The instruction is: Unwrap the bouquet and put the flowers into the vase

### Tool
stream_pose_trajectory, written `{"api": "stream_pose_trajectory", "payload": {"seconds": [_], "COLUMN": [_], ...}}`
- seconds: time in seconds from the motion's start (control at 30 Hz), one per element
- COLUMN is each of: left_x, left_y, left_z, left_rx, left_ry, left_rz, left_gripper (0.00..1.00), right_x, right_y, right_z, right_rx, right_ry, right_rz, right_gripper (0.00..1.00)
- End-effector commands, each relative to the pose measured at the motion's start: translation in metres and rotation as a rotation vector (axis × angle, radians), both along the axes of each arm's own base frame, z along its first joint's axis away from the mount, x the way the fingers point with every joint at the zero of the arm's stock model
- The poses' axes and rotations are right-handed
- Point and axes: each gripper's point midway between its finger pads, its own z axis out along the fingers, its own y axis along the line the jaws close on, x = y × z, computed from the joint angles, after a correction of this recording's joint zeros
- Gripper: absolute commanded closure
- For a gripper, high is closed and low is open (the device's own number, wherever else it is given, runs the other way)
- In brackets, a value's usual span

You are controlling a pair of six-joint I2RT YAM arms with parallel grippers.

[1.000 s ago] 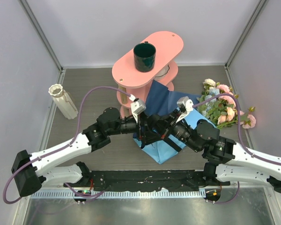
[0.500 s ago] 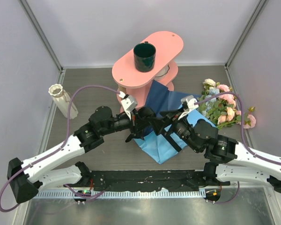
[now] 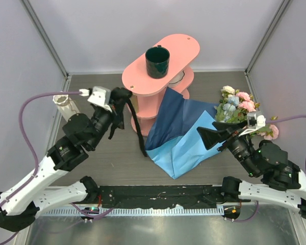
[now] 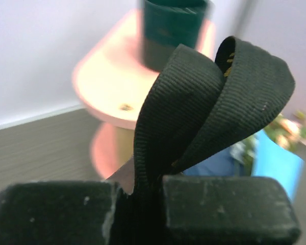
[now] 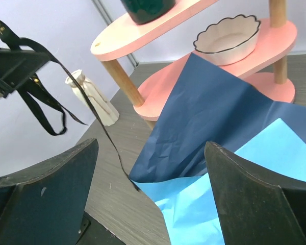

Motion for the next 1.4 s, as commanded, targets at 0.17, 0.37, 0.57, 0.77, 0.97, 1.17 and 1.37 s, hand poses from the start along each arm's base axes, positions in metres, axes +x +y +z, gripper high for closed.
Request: {"api": "stream_pose_trajectory", "payload": {"seconds": [0.17, 0.37, 0.57, 0.77, 0.97, 1.17, 1.37], "left_x": [0.05, 0.133, 0.223, 0.276, 0.296, 0.308, 0.288], "left_y": [0.104, 0.133, 0.124, 0.129, 0.131, 0.121, 0.134], "left_z": [0.051, 0.042, -0.01, -0.119, -0.216, -0.241, -0.203], "left_rx": [-0.062, -0.243, -0.339, -0.219, -0.042, -0.012, -0.067], "left_ry": [0.008, 0.173, 0.431, 0.702, 0.931, 1.047, 0.943], "left_rz": [0.576, 0.625, 0.54, 0.644, 0.68, 0.578, 0.645], "left_gripper": [1.0, 1.0, 1.0, 1.0, 1.0, 0.54, 0.06], "right_x": [0.001, 0.001, 0.002, 0.003, 0.006, 0.009, 0.012], "right_y": [-0.016, -0.007, -0.009, -0.011, -0.006, 0.005, 0.015], "right_z": [-0.007, -0.015, -0.015, -0.015, -0.021, -0.025, -0.036], "right_rx": [0.021, 0.0, 0.015, 0.005, -0.018, -0.037, -0.07], "right_ry": [0.016, 0.044, 0.052, 0.055, 0.066, 0.081, 0.117], "right_rz": [-0.049, -0.033, -0.043, -0.059, -0.065, -0.066, -0.069], "right_gripper": [0.09, 0.1, 0.1, 0.1, 0.1, 0.1, 0.1]}}
